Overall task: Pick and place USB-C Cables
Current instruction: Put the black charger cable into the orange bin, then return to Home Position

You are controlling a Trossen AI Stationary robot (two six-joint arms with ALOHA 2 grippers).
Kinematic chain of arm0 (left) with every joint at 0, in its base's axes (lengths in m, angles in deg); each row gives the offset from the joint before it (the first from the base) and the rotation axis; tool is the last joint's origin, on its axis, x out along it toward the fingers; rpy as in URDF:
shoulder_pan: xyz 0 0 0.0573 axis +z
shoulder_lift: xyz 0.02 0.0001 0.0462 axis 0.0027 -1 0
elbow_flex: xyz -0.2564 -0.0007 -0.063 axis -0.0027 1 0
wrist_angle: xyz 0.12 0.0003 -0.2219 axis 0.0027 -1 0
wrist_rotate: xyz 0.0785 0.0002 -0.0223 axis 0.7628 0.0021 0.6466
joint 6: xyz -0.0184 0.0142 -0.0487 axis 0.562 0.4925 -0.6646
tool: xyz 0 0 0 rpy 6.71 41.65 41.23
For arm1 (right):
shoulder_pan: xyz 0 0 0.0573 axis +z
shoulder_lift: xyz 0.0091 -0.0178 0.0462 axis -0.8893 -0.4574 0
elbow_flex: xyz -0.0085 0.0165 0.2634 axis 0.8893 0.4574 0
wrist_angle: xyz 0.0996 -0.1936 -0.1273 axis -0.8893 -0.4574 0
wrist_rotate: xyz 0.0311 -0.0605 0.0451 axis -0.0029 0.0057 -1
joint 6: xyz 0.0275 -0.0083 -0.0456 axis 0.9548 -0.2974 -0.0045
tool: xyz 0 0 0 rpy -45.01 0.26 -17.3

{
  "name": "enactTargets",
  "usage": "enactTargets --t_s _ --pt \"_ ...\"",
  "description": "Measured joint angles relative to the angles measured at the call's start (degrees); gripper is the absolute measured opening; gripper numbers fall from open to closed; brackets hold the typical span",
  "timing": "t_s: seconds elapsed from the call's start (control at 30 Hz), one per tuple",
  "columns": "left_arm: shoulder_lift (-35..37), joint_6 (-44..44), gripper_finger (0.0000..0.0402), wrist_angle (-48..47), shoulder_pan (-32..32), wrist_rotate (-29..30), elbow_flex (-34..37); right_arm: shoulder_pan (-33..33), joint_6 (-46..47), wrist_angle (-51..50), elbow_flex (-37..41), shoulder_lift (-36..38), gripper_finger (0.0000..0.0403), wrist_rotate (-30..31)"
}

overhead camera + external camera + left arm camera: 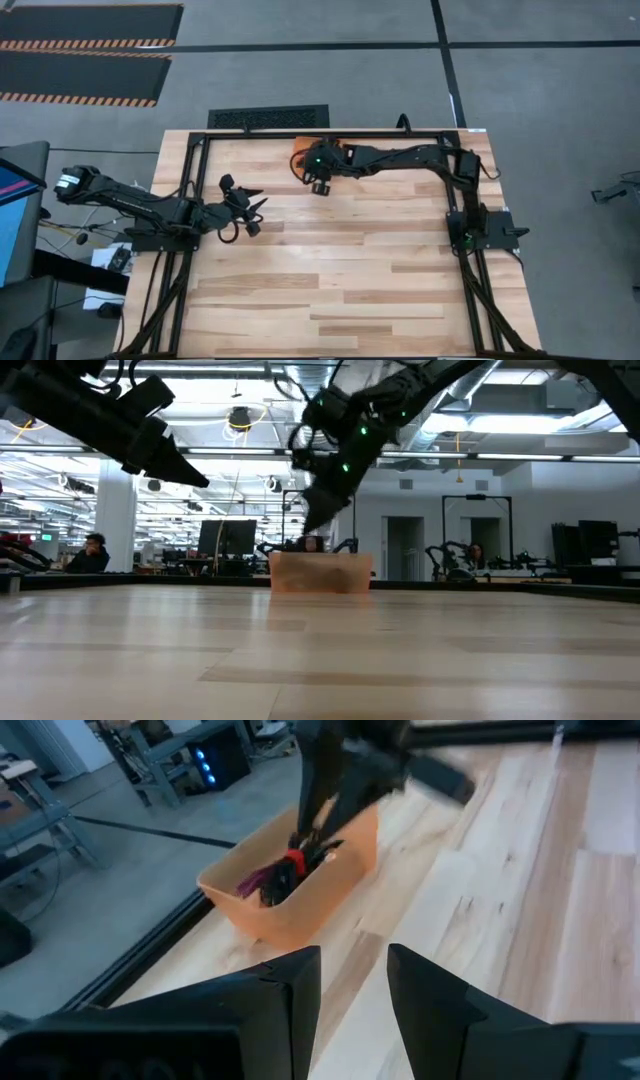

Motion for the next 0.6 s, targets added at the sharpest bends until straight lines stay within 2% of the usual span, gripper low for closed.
enactTargets --t_s 0.23,0.3,0.4,0.6 --pt "0.00 0.57 0.0109 0.04 0.04 -0.14 0.02 0.54 1.80 -0.60 -2.07 1.30 0.0127 -0.10" --pt "0.02 0.57 0.0109 0.01 -0.07 -0.20 0.02 1.37 4.07 0.47 -0.75 2.72 0.0125 -3.25" --pt "1.50 0.82 0.0109 -1.06 -1.15 0.48 0.02 4.29 6.36 8.78 3.71 6.51 0.0113 -10.21" --pt "8.79 0.72 0.0109 -1.85 -6.12 2.79 0.02 9.32 8.14 28.32 19.93 17.08 0.0078 -10.70"
